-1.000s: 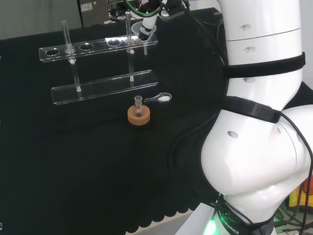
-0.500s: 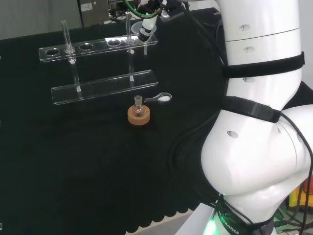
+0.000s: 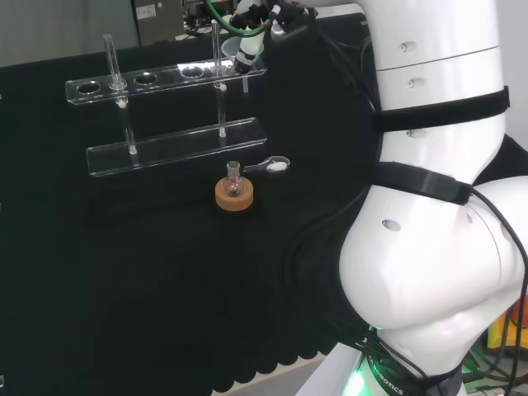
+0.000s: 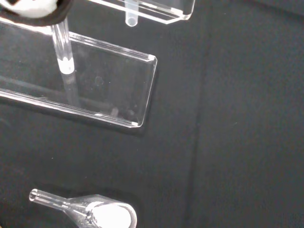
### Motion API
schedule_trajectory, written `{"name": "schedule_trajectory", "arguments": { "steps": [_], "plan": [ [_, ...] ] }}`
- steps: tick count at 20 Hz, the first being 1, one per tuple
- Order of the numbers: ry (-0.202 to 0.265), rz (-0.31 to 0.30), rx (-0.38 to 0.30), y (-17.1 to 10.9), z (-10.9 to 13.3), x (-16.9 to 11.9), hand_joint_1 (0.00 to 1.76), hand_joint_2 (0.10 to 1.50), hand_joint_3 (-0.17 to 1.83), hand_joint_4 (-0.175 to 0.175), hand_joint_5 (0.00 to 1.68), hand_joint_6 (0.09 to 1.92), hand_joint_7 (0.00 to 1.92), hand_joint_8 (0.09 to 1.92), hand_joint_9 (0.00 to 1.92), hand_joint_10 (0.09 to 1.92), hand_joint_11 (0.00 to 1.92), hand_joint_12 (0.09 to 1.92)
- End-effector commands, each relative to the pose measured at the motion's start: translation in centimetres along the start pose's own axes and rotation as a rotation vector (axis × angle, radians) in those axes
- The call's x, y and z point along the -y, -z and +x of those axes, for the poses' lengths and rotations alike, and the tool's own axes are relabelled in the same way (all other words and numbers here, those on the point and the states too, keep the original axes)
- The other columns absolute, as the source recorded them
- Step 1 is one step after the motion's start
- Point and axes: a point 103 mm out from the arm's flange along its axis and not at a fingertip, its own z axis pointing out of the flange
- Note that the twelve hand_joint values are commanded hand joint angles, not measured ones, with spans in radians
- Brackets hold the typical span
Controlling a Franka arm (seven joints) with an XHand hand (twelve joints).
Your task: Pick up the funnel from the transparent funnel stand.
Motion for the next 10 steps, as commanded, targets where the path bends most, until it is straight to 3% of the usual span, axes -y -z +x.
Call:
{"name": "schedule_trajectory", "arguments": {
  "steps": [1, 5, 10],
  "plan": [
    [-0.001, 0.011, 0.007, -0.27, -0.2, -0.57, 0.69, 0.59, 0.47, -0.004, 0.0, 0.09, 0.0, 0.43, 0.14, 0.86, 0.18, 1.42],
    [0.018, 0.013, 0.01, -0.41, -0.43, -0.75, 0.69, 0.59, 0.47, -0.005, 0.01, 0.09, 0.0, 0.45, 0.14, 0.87, 0.18, 1.42],
    [0.028, 0.011, 0.04, -0.8, 0.15, -1.22, 0.69, 0.59, 0.48, -0.008, 0.02, 0.09, 0.0, 0.62, 0.16, 0.85, 0.18, 1.42]
  ]
}}
